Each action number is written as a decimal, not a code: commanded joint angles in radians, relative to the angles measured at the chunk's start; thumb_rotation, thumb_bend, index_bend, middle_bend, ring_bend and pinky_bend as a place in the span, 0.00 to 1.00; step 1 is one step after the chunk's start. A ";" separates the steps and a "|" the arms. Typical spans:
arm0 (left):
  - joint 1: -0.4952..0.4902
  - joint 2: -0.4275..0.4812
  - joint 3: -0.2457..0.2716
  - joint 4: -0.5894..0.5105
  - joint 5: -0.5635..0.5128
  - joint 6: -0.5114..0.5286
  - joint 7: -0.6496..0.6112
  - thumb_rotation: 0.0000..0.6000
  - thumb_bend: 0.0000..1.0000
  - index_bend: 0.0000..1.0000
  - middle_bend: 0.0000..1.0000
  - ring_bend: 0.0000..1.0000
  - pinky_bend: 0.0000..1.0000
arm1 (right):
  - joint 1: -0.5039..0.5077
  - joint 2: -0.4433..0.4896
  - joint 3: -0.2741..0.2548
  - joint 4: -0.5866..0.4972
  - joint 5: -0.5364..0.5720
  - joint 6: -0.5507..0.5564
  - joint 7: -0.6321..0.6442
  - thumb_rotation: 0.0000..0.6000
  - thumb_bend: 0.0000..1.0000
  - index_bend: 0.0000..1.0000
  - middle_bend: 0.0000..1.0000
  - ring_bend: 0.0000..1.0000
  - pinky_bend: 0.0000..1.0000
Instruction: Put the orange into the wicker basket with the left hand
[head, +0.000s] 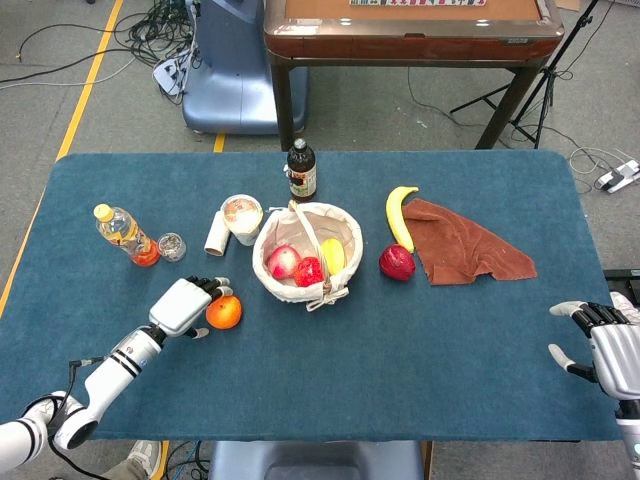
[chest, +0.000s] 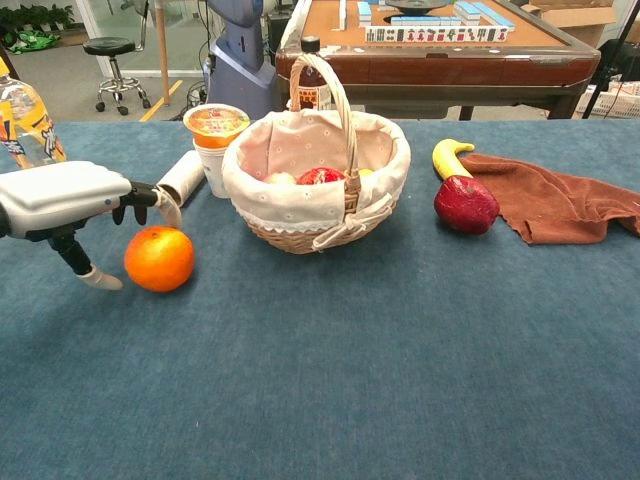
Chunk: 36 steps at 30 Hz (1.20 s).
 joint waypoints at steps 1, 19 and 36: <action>-0.006 -0.023 0.006 0.029 0.002 0.012 -0.007 1.00 0.09 0.36 0.25 0.35 0.38 | -0.001 0.000 0.000 0.001 0.000 0.002 0.001 1.00 0.21 0.38 0.37 0.31 0.35; 0.034 0.032 -0.007 -0.018 0.031 0.241 -0.124 1.00 0.09 0.52 0.49 0.52 0.57 | -0.007 -0.004 -0.002 0.013 0.001 0.005 0.012 1.00 0.21 0.38 0.37 0.31 0.35; -0.026 -0.007 -0.113 -0.095 -0.012 0.293 -0.193 1.00 0.09 0.50 0.49 0.50 0.57 | 0.001 -0.010 -0.004 0.017 -0.006 -0.004 0.016 1.00 0.21 0.38 0.37 0.31 0.35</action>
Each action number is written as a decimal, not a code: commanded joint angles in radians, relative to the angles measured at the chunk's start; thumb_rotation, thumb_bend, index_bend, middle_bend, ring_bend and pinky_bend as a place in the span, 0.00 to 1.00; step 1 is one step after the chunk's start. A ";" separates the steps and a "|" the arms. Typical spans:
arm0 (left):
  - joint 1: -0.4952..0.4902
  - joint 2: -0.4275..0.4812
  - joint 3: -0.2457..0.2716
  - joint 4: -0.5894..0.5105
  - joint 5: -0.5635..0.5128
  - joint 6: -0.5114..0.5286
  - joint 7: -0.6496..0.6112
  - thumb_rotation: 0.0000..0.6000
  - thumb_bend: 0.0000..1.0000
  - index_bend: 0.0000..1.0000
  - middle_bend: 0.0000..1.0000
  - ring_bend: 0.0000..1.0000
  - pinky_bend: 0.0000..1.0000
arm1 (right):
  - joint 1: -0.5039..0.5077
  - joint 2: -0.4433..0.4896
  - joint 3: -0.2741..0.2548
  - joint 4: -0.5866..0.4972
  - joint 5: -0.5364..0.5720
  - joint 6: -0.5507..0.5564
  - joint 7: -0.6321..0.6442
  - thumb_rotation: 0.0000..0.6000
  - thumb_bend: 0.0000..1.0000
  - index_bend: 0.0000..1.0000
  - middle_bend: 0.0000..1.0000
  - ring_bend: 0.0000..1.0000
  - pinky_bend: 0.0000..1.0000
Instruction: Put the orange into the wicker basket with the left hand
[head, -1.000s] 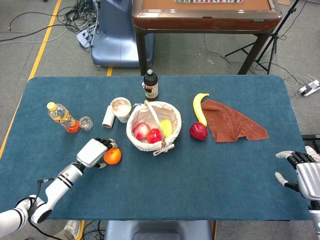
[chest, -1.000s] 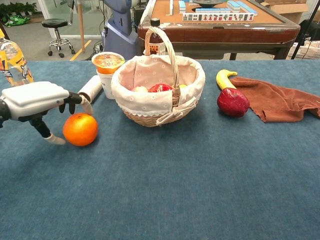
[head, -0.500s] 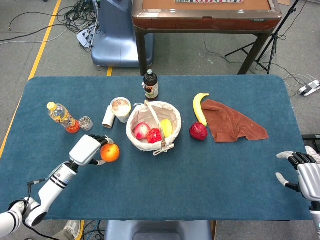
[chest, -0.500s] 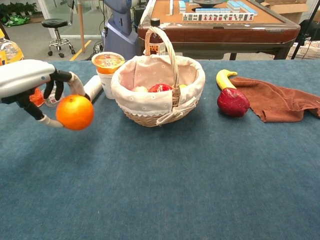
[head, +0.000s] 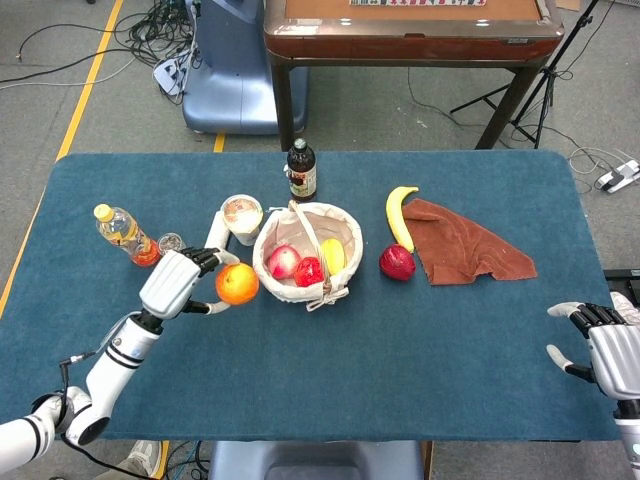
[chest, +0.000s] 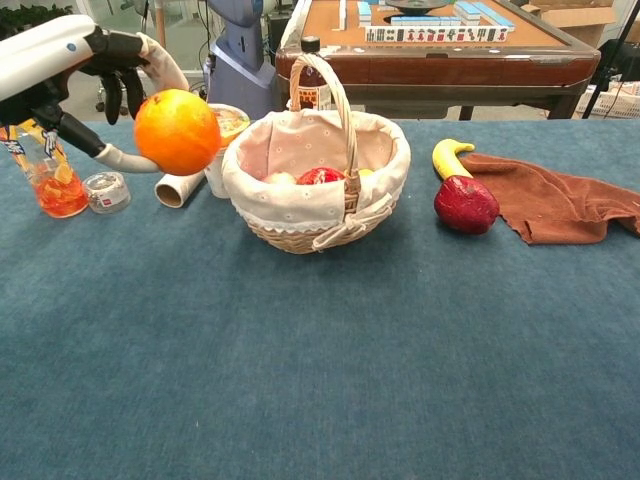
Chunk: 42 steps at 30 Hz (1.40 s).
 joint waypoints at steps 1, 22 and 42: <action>-0.029 -0.024 -0.015 0.009 -0.022 -0.038 0.026 1.00 0.09 0.49 0.49 0.50 0.57 | -0.001 0.000 0.000 0.001 0.001 0.000 0.002 1.00 0.21 0.38 0.37 0.31 0.35; -0.121 -0.131 -0.095 0.046 -0.144 -0.113 0.127 1.00 0.09 0.18 0.06 0.12 0.41 | -0.011 0.003 0.000 0.022 0.011 0.007 0.026 1.00 0.21 0.38 0.37 0.31 0.35; 0.180 0.146 0.036 -0.274 -0.280 0.062 0.402 1.00 0.09 0.19 0.03 0.11 0.37 | 0.006 0.003 0.006 0.032 0.008 -0.012 0.033 1.00 0.21 0.38 0.37 0.31 0.35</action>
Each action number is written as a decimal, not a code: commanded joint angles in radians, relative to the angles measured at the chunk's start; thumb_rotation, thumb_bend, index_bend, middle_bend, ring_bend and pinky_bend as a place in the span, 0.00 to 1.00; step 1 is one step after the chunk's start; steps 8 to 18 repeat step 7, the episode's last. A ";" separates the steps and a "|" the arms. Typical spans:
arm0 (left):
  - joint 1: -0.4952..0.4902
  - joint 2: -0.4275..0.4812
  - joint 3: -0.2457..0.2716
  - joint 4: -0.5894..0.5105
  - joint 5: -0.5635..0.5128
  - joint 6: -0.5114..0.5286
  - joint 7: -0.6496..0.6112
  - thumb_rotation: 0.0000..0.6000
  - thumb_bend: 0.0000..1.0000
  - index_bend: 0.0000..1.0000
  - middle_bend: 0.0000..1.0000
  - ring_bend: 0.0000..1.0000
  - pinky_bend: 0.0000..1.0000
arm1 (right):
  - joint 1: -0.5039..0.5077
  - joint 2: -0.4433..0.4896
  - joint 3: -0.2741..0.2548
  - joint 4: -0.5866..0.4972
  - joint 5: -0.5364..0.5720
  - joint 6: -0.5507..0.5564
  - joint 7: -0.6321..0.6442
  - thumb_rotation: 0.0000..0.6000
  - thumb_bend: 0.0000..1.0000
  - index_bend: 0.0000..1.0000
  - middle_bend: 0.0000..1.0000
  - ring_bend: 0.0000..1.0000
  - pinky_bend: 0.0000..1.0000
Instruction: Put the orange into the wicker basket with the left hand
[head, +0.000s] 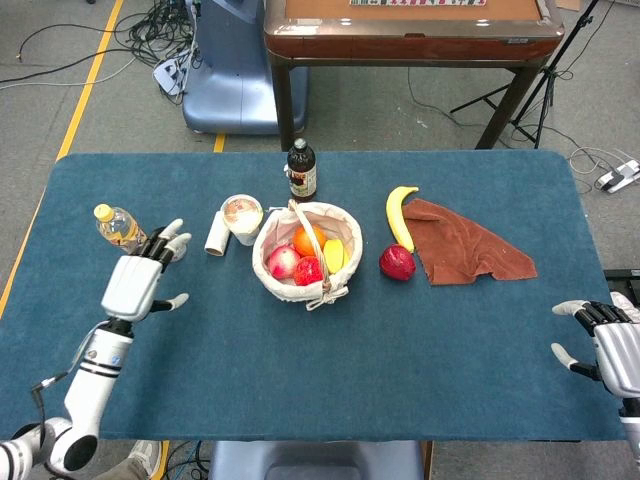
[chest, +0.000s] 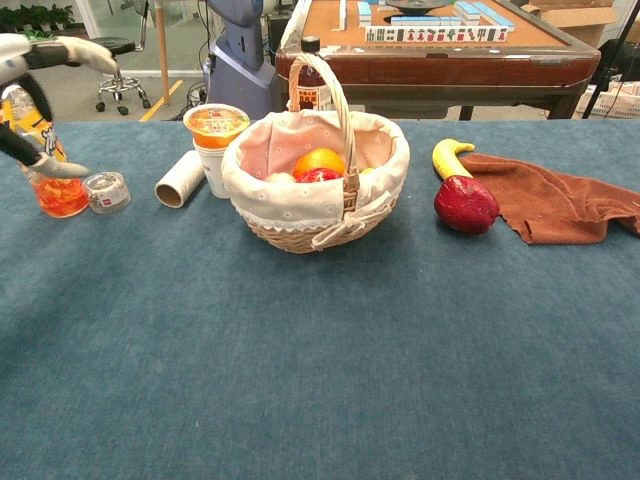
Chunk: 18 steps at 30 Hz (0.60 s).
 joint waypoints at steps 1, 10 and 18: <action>0.070 0.033 0.045 -0.030 0.012 0.071 0.012 1.00 0.09 0.19 0.03 0.11 0.37 | 0.003 0.000 0.001 0.001 0.003 -0.004 -0.002 1.00 0.21 0.38 0.37 0.31 0.35; 0.165 0.045 0.085 -0.044 -0.001 0.149 0.041 1.00 0.09 0.19 0.03 0.12 0.37 | 0.015 -0.003 0.004 -0.001 0.002 -0.019 -0.003 1.00 0.21 0.38 0.37 0.31 0.35; 0.165 0.045 0.085 -0.044 -0.001 0.149 0.041 1.00 0.09 0.19 0.03 0.12 0.37 | 0.015 -0.003 0.004 -0.001 0.002 -0.019 -0.003 1.00 0.21 0.38 0.37 0.31 0.35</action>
